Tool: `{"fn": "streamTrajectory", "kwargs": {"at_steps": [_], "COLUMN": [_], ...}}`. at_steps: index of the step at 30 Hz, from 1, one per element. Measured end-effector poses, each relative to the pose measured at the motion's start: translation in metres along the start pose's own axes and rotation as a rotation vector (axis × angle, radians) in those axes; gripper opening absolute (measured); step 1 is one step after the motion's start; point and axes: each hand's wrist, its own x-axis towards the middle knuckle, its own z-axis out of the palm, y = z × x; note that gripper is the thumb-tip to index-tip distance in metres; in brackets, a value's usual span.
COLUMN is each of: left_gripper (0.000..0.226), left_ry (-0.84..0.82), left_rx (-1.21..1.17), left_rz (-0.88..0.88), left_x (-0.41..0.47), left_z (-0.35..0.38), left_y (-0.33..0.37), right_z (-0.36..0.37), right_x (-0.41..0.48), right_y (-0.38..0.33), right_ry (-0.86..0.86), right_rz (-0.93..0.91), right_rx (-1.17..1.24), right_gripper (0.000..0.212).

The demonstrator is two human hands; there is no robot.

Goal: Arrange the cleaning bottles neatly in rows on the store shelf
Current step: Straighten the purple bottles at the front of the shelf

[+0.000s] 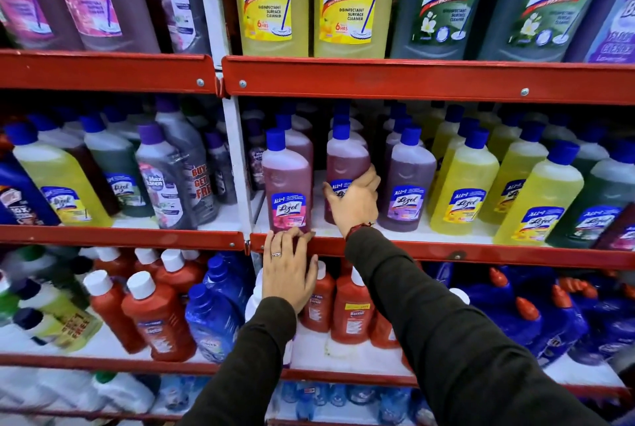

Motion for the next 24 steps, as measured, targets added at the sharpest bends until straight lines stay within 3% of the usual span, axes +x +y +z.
{"fn": "streamTrajectory", "kwargs": {"at_steps": [9, 24], "left_gripper": [0.039, 0.045], "left_ry": [0.066, 0.02], "left_rx": [0.027, 0.056], "left_rz": [0.036, -0.01], "left_x": [0.0, 0.001], "left_z": [0.004, 0.001], "left_y": [-0.003, 0.004], "right_z": [-0.011, -0.023], "right_x": [-0.012, -0.034], "right_y": [0.016, 0.024], "right_ry": [-0.031, -0.062], "right_rz": [-0.123, -0.19], "right_rx": [0.01, 0.039], "right_gripper": [0.099, 0.1]}}
